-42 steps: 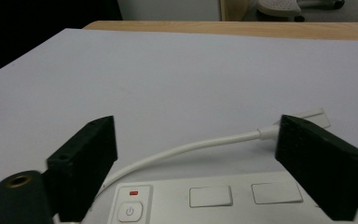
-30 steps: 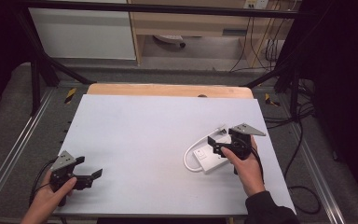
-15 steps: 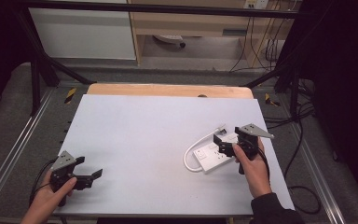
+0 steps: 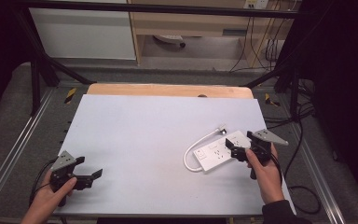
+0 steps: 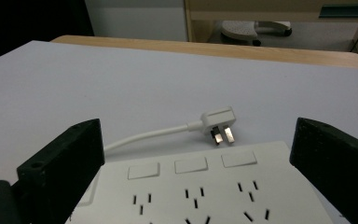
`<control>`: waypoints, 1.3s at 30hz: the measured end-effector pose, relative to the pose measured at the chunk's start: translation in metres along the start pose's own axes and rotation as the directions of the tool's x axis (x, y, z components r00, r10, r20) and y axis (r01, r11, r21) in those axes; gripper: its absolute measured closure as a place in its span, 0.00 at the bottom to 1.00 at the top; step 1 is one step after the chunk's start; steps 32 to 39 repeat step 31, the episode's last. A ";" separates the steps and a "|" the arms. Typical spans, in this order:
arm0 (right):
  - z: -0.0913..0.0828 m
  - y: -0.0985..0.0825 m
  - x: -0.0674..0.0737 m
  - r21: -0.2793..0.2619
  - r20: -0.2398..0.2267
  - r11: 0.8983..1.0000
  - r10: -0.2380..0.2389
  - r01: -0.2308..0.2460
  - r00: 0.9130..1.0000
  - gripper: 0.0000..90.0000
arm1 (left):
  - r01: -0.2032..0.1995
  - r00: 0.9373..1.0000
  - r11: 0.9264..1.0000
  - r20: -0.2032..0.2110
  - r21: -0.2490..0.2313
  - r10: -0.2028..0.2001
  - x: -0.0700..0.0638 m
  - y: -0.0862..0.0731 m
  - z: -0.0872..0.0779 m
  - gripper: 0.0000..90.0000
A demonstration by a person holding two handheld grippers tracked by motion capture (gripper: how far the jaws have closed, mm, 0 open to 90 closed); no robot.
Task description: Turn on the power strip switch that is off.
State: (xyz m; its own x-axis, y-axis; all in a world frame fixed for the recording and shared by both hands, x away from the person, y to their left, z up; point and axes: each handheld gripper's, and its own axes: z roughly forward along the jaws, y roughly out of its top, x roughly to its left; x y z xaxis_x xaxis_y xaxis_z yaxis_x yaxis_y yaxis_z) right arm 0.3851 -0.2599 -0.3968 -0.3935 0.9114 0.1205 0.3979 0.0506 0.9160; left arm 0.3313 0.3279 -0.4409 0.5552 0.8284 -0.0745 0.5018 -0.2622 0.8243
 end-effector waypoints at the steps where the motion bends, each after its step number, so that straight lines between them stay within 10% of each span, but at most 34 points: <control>1: -0.002 -0.002 -0.002 0.001 0.003 1.000 0.002 -0.002 1.000 0.04 | 0.000 1.000 1.000 0.000 0.000 0.000 0.000 0.000 0.000 0.09; 19: -0.030 -0.050 -0.033 0.061 0.057 0.998 -0.015 0.011 0.998 0.05 | 0.001 1.000 1.000 -0.001 -0.002 -0.001 0.000 0.000 0.000 0.09; 39: -0.024 -0.072 -0.026 0.151 -0.008 0.985 -0.079 0.079 0.997 0.05 | 0.001 1.000 1.000 -0.001 -0.005 -0.001 0.000 0.000 -0.001 0.09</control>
